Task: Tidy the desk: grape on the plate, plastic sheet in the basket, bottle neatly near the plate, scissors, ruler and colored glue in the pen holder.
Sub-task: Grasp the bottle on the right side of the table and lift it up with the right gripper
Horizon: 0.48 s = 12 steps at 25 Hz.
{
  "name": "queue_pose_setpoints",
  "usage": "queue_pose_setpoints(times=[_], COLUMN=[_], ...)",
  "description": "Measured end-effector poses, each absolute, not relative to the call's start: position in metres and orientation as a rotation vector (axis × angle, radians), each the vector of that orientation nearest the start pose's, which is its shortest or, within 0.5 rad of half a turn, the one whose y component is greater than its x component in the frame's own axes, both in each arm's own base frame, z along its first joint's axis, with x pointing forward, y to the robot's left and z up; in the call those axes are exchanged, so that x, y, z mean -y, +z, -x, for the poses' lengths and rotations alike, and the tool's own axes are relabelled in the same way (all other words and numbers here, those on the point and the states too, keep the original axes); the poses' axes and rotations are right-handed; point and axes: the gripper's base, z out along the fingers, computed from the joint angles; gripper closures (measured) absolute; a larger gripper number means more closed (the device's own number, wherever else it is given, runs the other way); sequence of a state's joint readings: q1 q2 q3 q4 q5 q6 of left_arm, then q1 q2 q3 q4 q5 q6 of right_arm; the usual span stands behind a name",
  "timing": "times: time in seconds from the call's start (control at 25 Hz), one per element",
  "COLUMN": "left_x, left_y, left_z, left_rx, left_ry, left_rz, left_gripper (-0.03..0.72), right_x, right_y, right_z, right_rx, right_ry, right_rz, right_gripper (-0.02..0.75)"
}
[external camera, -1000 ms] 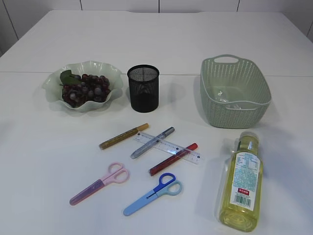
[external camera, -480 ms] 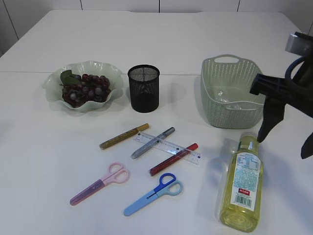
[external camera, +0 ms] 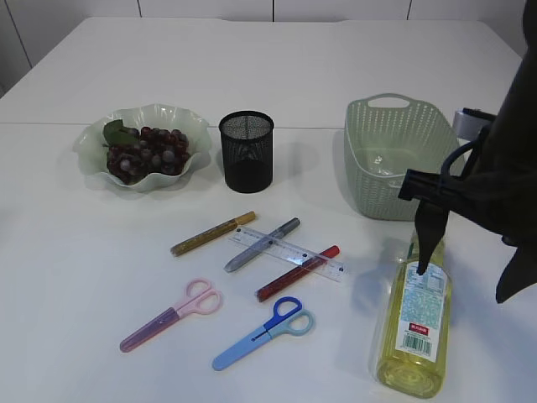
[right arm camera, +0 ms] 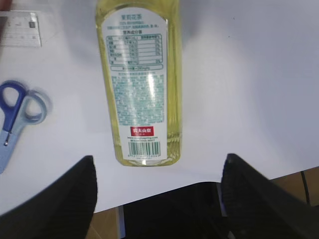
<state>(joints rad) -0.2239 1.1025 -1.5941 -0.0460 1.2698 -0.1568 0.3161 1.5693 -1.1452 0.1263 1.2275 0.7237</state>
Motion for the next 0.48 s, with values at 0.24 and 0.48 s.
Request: queue_pose_setpoints(times=[0.24,0.48], left_x=[0.043,0.043], left_y=[0.490,0.490], left_z=[-0.170,-0.170], left_rx=[-2.272,-2.272], left_ry=[-0.258,-0.255], left_rz=[-0.086,-0.086], left_gripper=[0.256,0.256], right_x=[-0.102,-0.107], right_y=[0.225,0.208], right_z=[-0.277,-0.281], right_rx=[-3.185,-3.247], right_ry=[0.102,0.068], right_rz=[-0.725,-0.682], right_gripper=[0.131,0.137])
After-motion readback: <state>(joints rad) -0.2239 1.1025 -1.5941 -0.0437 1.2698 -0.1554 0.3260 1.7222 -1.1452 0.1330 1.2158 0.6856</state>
